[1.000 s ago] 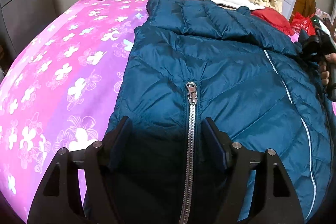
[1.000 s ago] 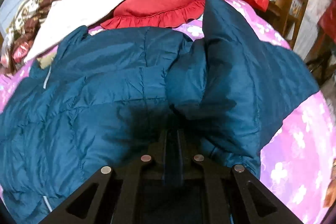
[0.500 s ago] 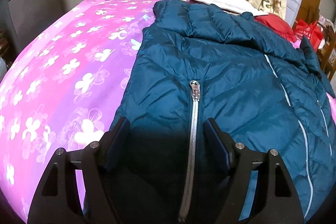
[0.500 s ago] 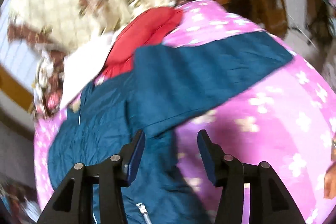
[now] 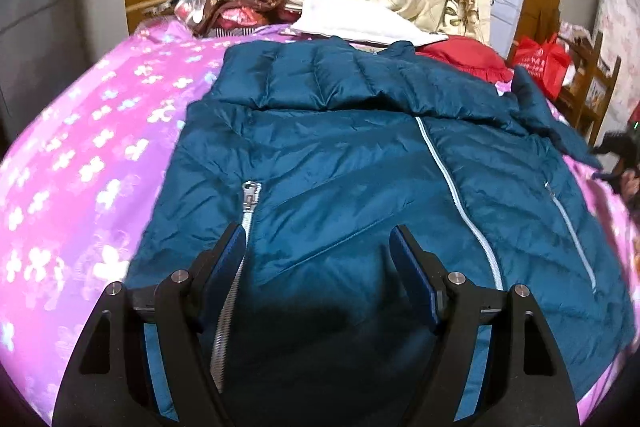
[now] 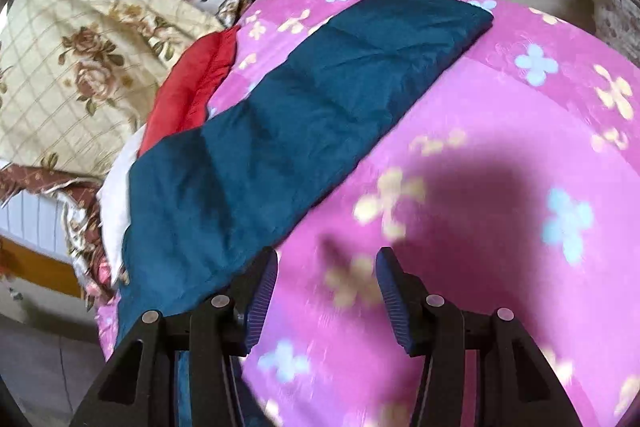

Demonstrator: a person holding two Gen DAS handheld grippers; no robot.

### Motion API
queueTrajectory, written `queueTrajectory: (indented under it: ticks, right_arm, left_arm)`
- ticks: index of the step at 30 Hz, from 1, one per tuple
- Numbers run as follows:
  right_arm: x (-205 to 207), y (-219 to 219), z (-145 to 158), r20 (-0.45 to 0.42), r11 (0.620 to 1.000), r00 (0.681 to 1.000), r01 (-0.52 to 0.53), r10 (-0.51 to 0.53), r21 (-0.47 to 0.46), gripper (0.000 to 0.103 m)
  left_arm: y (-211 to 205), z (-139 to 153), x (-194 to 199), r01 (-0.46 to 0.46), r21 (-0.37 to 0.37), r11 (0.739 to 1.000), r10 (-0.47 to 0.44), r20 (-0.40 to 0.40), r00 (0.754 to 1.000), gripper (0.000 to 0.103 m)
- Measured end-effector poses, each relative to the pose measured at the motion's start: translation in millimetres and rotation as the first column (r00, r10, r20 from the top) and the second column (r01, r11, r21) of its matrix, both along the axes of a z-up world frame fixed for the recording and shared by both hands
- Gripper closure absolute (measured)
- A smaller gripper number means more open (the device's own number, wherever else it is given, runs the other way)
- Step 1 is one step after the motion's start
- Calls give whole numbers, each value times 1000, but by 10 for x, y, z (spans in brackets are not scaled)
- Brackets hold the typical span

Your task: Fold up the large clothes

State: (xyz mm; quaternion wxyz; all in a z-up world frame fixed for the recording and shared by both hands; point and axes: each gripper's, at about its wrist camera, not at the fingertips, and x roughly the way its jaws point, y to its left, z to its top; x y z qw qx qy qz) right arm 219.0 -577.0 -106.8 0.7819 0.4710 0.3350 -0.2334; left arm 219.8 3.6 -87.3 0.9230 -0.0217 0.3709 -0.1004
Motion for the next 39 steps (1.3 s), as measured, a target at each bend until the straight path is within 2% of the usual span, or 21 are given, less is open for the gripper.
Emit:
queueTrajectory:
  ticks: [4,7,13,15,16,17,20,22,29,33,35,39]
  right_arm:
    - [150,-274,-85,-27,998,999,40,-41,-40,54]
    - [201,-480,-137,-18,997,997,72,-73,-38,54]
    - [399,-749,-116,-30,993,994,100,-102,-64,54]
    - [464,-765,-99,-61,989,993,97,-104,-110,62]
    - [507,-759,-88,-114,982,986,101,-119,-157,82]
    - [532,-751,-88,-148,977,981,101,-129,-186,88]
    - [596,-663,35,-195,959,972,72,-129,-276,96]
    - [657,-526,257,-228,927,966,31,-124,-373,97]
    - [783,98,1164,-198,843,979,-66,-49,-534,98]
    - [936,719,1679,-169,781,985,-139,43,-609,98]
    - [1079,1154,1897,-166,745,978,-204,126,-636,98]
    - [1335,1969,2019,-198,674,945,-324,259,-664,98]
  left_arm:
    - [-27,9,81,-7,-20,1000,7,-6,1000,28]
    - [-63,-18,96,7,-11,1000,-7,0,1000,28]
    - [-113,-156,171,18,-2,1000,-18,-37,999,28]
    - [-109,-232,222,16,-10,1000,-17,-69,997,28]
    - [-94,-261,246,14,-22,1000,-16,-84,996,28]
    - [-75,-273,259,10,-35,999,-14,-90,996,28]
    - [-57,-291,272,7,-53,999,-12,-95,995,28]
    - [-71,-297,263,8,-47,999,-13,-93,996,28]
    - [-40,-298,260,10,-71,997,-17,-96,995,28]
    - [-13,-288,250,8,-90,996,-16,-95,995,28]
    - [11,-280,242,5,-103,995,-14,-96,995,28]
    - [95,-233,202,-4,-127,992,-8,-97,995,28]
